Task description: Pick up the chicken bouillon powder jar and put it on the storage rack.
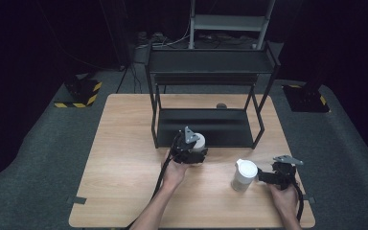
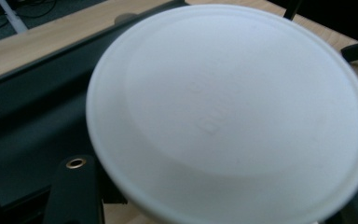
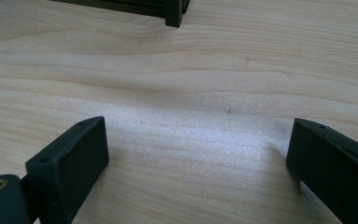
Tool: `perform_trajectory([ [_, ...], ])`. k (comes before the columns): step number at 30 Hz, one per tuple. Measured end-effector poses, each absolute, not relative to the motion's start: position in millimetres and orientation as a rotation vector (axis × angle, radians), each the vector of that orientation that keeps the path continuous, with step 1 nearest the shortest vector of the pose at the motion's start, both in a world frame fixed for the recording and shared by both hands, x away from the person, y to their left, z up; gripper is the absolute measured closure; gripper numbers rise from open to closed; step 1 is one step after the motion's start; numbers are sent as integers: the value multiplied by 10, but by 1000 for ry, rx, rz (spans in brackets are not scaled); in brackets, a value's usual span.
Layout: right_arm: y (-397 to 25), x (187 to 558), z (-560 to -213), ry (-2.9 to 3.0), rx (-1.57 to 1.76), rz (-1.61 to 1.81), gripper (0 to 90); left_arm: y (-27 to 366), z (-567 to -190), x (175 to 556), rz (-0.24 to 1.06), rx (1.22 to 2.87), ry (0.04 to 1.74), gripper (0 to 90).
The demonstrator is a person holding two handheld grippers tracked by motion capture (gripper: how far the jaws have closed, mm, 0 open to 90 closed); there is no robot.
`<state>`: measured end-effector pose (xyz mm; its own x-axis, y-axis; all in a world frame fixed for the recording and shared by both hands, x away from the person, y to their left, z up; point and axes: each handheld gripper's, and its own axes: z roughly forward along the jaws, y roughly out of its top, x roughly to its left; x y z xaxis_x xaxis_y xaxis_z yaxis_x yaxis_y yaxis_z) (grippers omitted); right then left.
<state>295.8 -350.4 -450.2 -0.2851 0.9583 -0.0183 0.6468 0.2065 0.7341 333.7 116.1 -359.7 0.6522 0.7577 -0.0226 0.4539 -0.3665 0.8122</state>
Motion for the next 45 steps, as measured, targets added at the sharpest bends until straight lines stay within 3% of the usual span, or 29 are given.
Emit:
perform_trajectory([
  [27, -3505, 2957, -4502, 2010, 1484, 862, 52, 1271, -1768, 3790, 423, 2068, 767, 348],
  [35, -3502, 2957, -4501, 2008, 1489, 863, 52, 1233, -1220, 3972, 444, 2062, 785, 348],
  [45, -3506, 2958, -4501, 2011, 1484, 861, 52, 1156, -791, 4217, 501, 2028, 878, 348],
])
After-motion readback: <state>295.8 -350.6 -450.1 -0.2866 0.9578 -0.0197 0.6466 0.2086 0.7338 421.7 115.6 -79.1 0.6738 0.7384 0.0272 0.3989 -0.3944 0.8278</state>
